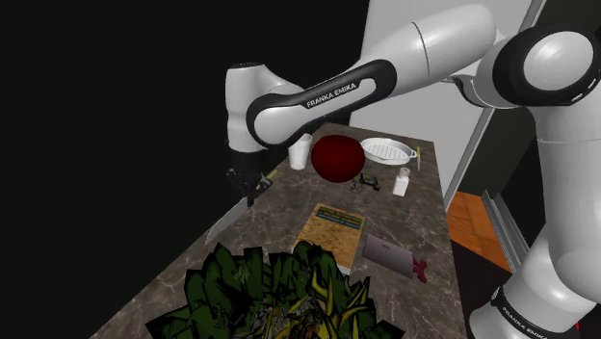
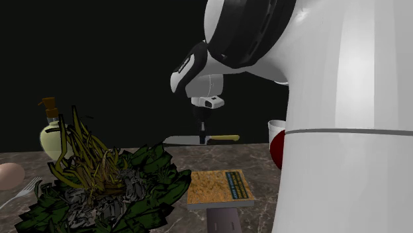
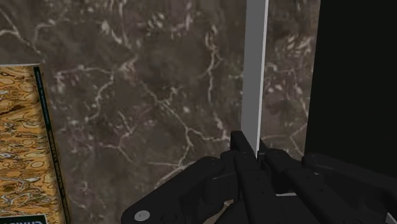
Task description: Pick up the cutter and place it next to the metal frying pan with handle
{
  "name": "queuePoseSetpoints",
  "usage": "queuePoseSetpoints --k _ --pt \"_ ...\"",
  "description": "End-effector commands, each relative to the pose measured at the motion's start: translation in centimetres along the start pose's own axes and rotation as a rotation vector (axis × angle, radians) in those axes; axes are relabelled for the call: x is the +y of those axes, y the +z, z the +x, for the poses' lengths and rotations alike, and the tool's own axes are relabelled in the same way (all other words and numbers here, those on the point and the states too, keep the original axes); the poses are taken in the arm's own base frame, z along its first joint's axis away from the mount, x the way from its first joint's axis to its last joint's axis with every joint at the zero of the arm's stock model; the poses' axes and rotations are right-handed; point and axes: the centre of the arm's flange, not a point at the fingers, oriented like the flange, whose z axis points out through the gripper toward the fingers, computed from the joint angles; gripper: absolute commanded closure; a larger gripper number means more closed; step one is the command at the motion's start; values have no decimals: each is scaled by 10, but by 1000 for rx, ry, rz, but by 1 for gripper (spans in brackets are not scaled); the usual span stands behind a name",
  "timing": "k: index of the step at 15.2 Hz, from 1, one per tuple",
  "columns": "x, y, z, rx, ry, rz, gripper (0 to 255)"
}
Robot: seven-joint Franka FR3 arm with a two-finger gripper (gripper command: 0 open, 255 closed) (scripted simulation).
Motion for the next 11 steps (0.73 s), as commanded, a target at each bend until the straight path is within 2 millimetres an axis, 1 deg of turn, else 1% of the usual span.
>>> queuePoseSetpoints --k 1,11 --pt "0 -11 0 0 0 0 255" --pt "-2 -64 -1 0 0 0 255"
